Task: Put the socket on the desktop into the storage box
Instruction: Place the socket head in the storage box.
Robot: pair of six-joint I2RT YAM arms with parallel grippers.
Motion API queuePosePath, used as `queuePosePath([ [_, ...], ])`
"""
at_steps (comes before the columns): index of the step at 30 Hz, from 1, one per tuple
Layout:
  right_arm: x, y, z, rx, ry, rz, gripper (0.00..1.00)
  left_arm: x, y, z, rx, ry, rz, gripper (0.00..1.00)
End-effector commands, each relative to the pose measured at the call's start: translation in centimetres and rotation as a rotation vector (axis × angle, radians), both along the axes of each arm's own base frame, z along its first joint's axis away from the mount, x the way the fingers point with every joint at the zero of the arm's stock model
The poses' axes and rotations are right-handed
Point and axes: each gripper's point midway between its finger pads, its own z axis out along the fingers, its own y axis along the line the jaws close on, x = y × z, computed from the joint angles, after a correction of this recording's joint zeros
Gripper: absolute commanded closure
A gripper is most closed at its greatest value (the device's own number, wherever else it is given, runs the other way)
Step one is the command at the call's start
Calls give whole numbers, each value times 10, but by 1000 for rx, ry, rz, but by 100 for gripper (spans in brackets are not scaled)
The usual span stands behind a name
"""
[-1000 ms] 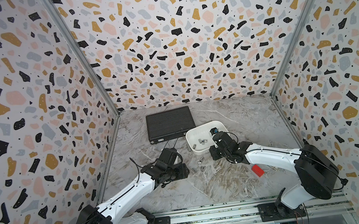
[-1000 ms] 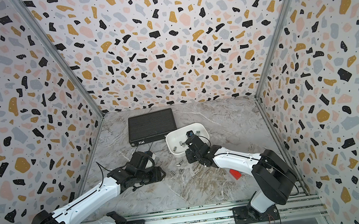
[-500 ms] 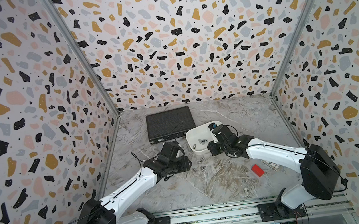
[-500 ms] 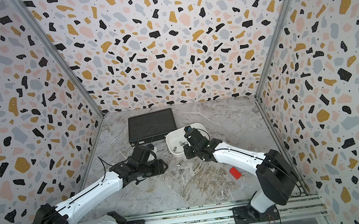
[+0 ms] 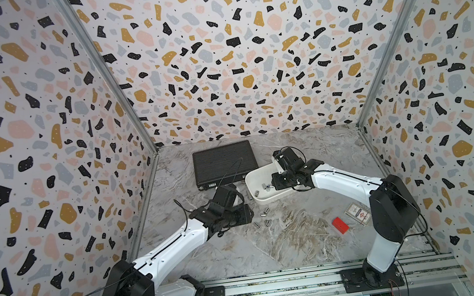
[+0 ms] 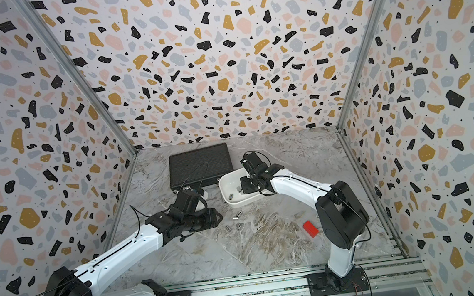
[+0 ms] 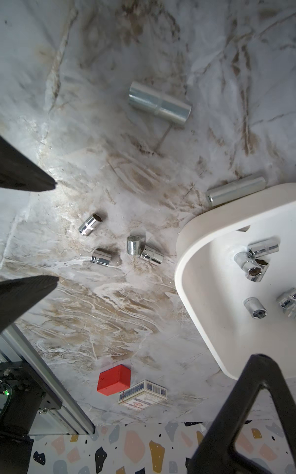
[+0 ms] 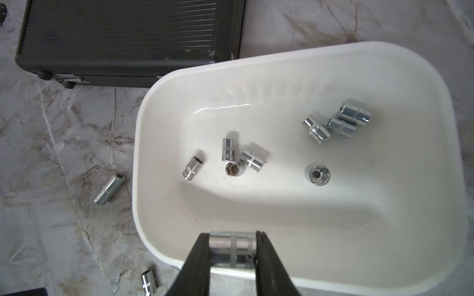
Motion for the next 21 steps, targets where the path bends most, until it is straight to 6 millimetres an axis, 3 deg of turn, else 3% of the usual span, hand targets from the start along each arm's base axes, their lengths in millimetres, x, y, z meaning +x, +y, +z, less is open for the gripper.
queuePosePath([
  [1,5,0,8,0,22,0,72,10,0,14,-11,-47,3,43],
  [11,30,-2,-21,-35,108,-43,71,13,12,12,3,-42,38,43],
  [21,43,-5,-48,-62,154,-67,70,12,18,4,17,-26,59,43],
])
